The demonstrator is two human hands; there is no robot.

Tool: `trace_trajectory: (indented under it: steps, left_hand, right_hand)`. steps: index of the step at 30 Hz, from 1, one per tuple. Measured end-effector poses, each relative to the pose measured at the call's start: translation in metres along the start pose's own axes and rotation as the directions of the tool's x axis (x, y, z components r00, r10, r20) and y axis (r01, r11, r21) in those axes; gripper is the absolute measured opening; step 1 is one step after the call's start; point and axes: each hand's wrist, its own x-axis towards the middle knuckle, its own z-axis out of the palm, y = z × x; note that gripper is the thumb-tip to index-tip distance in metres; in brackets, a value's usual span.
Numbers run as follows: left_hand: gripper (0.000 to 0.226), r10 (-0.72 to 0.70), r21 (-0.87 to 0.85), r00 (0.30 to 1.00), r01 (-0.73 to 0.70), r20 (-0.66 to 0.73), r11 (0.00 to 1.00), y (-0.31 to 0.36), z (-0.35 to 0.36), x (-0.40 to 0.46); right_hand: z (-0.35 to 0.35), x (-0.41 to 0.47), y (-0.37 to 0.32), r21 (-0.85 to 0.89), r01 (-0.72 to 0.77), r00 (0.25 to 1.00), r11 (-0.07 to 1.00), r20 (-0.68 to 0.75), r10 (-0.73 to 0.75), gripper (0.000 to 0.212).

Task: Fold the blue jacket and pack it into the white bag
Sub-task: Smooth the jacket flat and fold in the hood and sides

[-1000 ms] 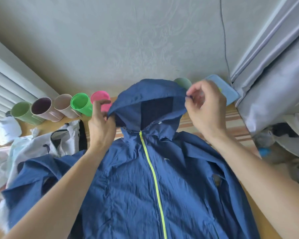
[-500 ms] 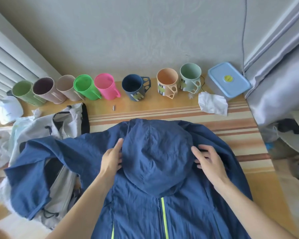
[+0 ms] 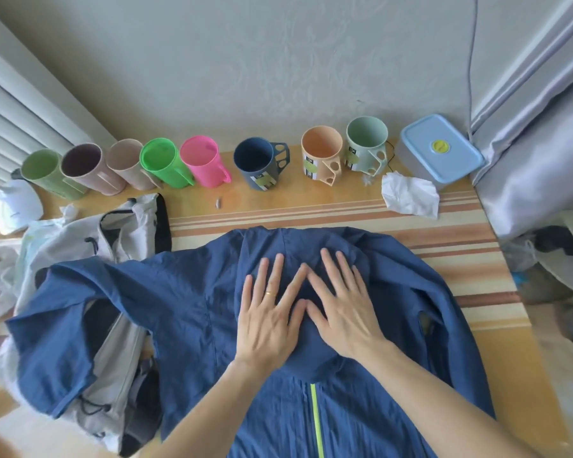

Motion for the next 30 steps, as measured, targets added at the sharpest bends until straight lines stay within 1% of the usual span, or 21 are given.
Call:
trace_trajectory:
  steps: [1, 3, 6, 8, 9, 11, 12, 13, 14, 15, 16, 17, 18, 19, 21, 22, 25, 27, 28, 30]
  left_hand:
    - [0.06, -0.031, 0.061, 0.996, 0.026, 0.081, 0.998, -0.007, 0.014, 0.0]
    - [0.063, -0.121, 0.127, 0.979, 0.101, 0.162, 0.987, -0.023, 0.035, -0.001]
    - [0.064, -0.117, 0.17, 0.971, 0.082, 0.209, 0.982, -0.028, 0.043, 0.002]
    - [0.063, -0.146, 0.149, 0.972, 0.119, 0.185, 0.982, -0.016, 0.035, 0.003]
    - [0.062, -0.155, 0.129, 0.975, 0.135, 0.157, 0.982, -0.007, 0.028, 0.003]
    - [0.06, -0.106, 0.071, 0.989, 0.1, 0.099, 0.993, 0.021, 0.013, 0.004]
    - [0.059, -0.039, 0.033, 0.997, 0.037, 0.071, 0.999, 0.039, 0.007, 0.005]
    - [0.059, 0.041, 0.005, 0.997, -0.041, 0.058, 0.999, 0.057, 0.005, 0.006]
    - [0.06, 0.115, -0.004, 0.992, -0.115, 0.06, 0.993, 0.075, 0.006, 0.008]
    - [0.061, 0.165, 0.003, 0.983, -0.166, 0.085, 0.986, 0.088, 0.01, 0.011]
    - [0.062, 0.189, 0.02, 0.973, -0.194, 0.132, 0.981, 0.097, 0.018, 0.013]
    - [0.064, 0.186, 0.048, 0.963, -0.199, 0.196, 0.979, 0.1, 0.028, 0.013]
    - [0.065, 0.154, 0.087, 0.953, -0.182, 0.261, 0.979, 0.099, 0.039, 0.012]
    - [0.067, 0.104, 0.127, 0.943, -0.151, 0.315, 0.98, 0.094, 0.047, 0.011]
    - [0.07, 0.011, 0.184, 0.922, -0.089, 0.388, 0.979, 0.085, 0.054, 0.009]
    - [0.072, -0.014, 0.2, 0.907, -0.077, 0.42, 0.977, 0.085, 0.053, 0.011]
    - [0.077, -0.042, 0.213, 0.882, -0.067, 0.469, 0.975, 0.097, 0.05, 0.021]
    - [0.085, -0.081, 0.213, 0.866, -0.031, 0.494, 0.977, 0.108, 0.044, 0.033]
    - [0.09, -0.098, 0.209, 0.861, -0.009, 0.499, 0.978, 0.112, 0.041, 0.039]
    - [0.099, -0.135, 0.218, 0.851, 0.025, 0.507, 0.976, 0.117, 0.038, 0.05]
  right_hand:
    - [0.014, 0.002, 0.006, -0.069, 0.02, 0.997, 0.997, 0.079, -0.015, 0.065]
    - [0.031, 0.004, 0.021, -0.136, 0.045, 0.987, 0.99, 0.16, -0.022, 0.067]
    - [0.03, 0.004, 0.029, -0.121, 0.07, 0.986, 0.99, 0.16, -0.05, 0.068]
    - [0.012, -0.005, 0.028, -0.081, 0.061, 0.996, 0.995, 0.074, -0.055, 0.067]
    - [-0.001, -0.013, 0.031, -0.046, 0.034, 0.999, 0.998, -0.004, -0.034, 0.066]
    - [-0.028, -0.041, 0.047, 0.004, -0.084, 0.981, 0.996, -0.174, 0.083, 0.064]
    - [-0.04, -0.06, 0.06, 0.019, -0.189, 0.954, 0.982, -0.234, 0.188, 0.065]
    - [-0.049, -0.079, 0.074, 0.037, -0.312, 0.914, 0.949, -0.262, 0.311, 0.068]
    - [-0.057, -0.097, 0.087, 0.058, -0.434, 0.867, 0.899, -0.247, 0.434, 0.073]
    - [-0.064, -0.112, 0.098, 0.073, -0.543, 0.817, 0.837, -0.184, 0.546, 0.08]
    - [-0.068, -0.123, 0.107, 0.066, -0.64, 0.761, 0.766, -0.08, 0.643, 0.084]
    - [-0.073, -0.131, 0.114, 0.041, -0.706, 0.708, 0.707, 0.033, 0.705, 0.083]
    - [-0.077, -0.136, 0.123, 0.015, -0.735, 0.675, 0.677, 0.11, 0.73, 0.074]
    - [-0.082, -0.137, 0.136, -0.011, -0.74, 0.664, 0.673, 0.146, 0.733, 0.062]
    - [-0.1, -0.13, 0.168, -0.036, -0.757, 0.645, 0.653, 0.118, 0.755, 0.041]
    - [-0.112, -0.124, 0.186, -0.03, -0.775, 0.628, 0.631, 0.075, 0.774, 0.035]
    - [-0.15, -0.103, 0.242, -0.006, -0.799, 0.601, 0.601, -0.033, 0.799, 0.035]
    - [-0.168, -0.093, 0.276, -0.003, -0.824, 0.564, 0.566, -0.082, 0.821, 0.038]
    - [-0.175, -0.09, 0.292, 0.011, -0.841, 0.536, 0.541, -0.127, 0.835, 0.039]
    - [-0.185, -0.091, 0.314, 0.101, -0.868, 0.452, 0.486, -0.245, 0.858, 0.038]
